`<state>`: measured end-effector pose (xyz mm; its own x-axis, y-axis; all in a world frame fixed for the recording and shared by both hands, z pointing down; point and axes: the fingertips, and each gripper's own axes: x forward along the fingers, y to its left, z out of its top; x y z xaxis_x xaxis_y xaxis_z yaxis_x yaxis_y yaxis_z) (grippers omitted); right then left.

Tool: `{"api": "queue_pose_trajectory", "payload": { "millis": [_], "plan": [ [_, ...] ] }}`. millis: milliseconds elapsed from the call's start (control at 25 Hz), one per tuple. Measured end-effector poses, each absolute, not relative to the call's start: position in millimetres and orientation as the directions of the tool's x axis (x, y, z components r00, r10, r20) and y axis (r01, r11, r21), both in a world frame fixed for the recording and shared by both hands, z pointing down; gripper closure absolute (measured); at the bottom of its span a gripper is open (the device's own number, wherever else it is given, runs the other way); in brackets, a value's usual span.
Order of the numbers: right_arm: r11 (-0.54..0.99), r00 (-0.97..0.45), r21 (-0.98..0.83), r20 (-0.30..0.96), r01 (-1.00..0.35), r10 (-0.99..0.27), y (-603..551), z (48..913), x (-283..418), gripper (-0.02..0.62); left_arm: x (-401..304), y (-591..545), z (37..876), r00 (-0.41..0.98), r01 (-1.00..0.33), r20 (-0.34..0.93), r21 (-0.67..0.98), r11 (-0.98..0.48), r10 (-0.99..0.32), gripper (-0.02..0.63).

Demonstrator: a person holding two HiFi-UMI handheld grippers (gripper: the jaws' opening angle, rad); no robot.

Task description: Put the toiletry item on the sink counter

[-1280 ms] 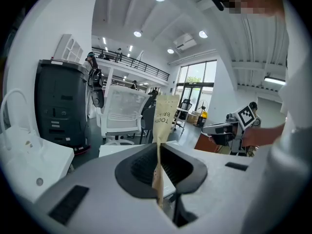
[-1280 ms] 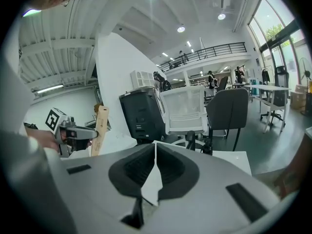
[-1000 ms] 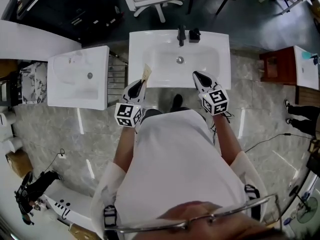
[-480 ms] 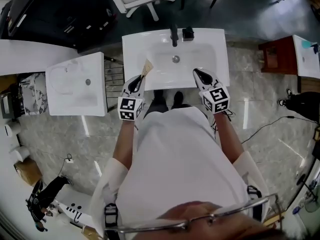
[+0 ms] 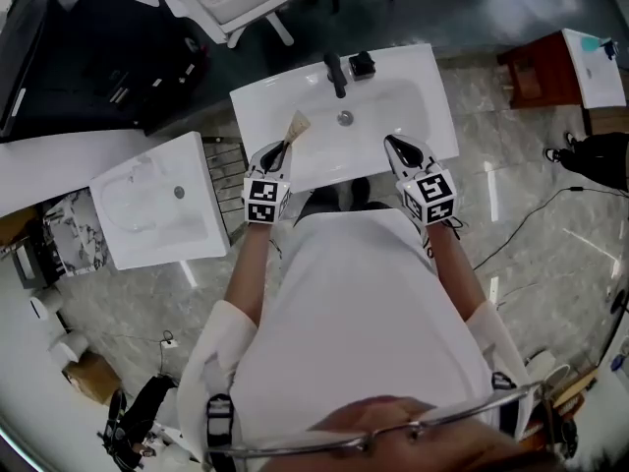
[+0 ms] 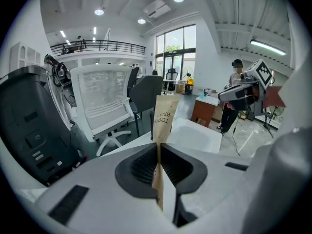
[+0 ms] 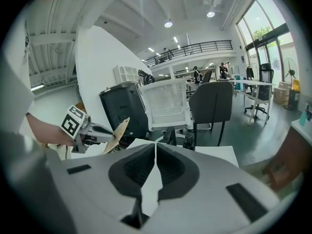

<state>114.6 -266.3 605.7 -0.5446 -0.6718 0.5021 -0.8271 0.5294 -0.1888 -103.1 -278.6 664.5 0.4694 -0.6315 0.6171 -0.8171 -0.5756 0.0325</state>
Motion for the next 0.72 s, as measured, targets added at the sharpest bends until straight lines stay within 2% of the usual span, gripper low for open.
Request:
{"api": "queue_pose_trajectory", "payload": {
  "millis": [400,720],
  "plan": [
    [0.412,-0.434,-0.173,0.557,-0.895,-0.708,-273,619,108,0.578,-117,-360,741,0.451,-0.683,0.727,-0.092,-0.724,-0.518,0.58],
    [0.316,-0.359,-0.178,0.581,-0.932,-0.73,-277,625,105,0.576,-117,-409,808,0.371,-0.534,0.819,-0.198,-0.822,-0.439,0.58]
  ]
}}
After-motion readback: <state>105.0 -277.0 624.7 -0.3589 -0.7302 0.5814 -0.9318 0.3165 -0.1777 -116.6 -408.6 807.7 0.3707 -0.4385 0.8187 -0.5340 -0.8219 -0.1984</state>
